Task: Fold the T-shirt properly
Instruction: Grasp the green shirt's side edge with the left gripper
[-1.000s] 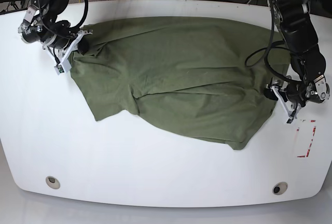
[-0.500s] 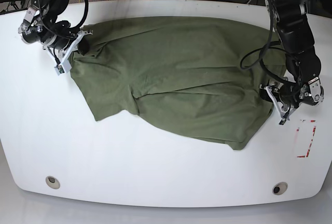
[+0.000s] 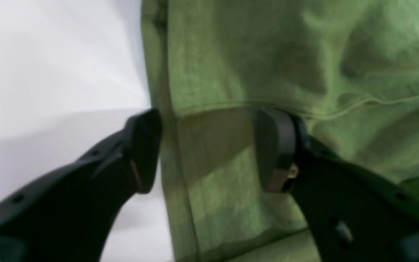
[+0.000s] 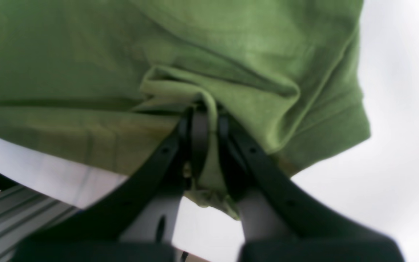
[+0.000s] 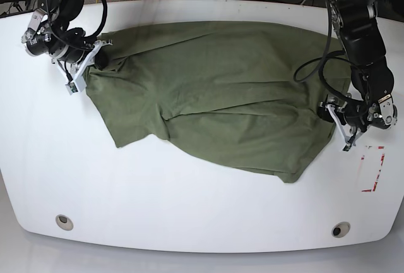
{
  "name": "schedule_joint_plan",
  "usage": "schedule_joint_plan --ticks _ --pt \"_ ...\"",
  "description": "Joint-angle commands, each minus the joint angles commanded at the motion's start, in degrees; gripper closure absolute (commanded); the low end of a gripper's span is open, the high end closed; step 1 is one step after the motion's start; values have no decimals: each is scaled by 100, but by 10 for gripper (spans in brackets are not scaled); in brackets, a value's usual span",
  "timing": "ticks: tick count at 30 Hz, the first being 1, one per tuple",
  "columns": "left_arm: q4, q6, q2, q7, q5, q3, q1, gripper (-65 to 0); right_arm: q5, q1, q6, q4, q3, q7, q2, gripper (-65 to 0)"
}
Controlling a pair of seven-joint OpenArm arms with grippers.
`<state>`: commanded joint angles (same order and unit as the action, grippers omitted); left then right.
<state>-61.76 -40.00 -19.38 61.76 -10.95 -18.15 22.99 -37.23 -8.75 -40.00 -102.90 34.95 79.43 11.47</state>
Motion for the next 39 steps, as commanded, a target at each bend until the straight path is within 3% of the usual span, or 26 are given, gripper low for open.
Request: schedule_joint_plan --ticks 10,22,25,30,39 --pt "44 0 -70 -114 0 18 -35 -406 0 9 0 0 0 0 0 0" --pt "53 0 413 -97 18 158 -53 -393 0 26 0 0 -9 0 0 0" --pt "44 0 413 -97 0 281 -53 -308 0 26 0 0 -9 0 9 0" --pt "53 0 413 -105 18 246 -62 -3 0 18 0 0 0 0 35 0" --pt "-70 0 343 -105 9 220 -62 0 0 18 0 -9 0 0 18 0"
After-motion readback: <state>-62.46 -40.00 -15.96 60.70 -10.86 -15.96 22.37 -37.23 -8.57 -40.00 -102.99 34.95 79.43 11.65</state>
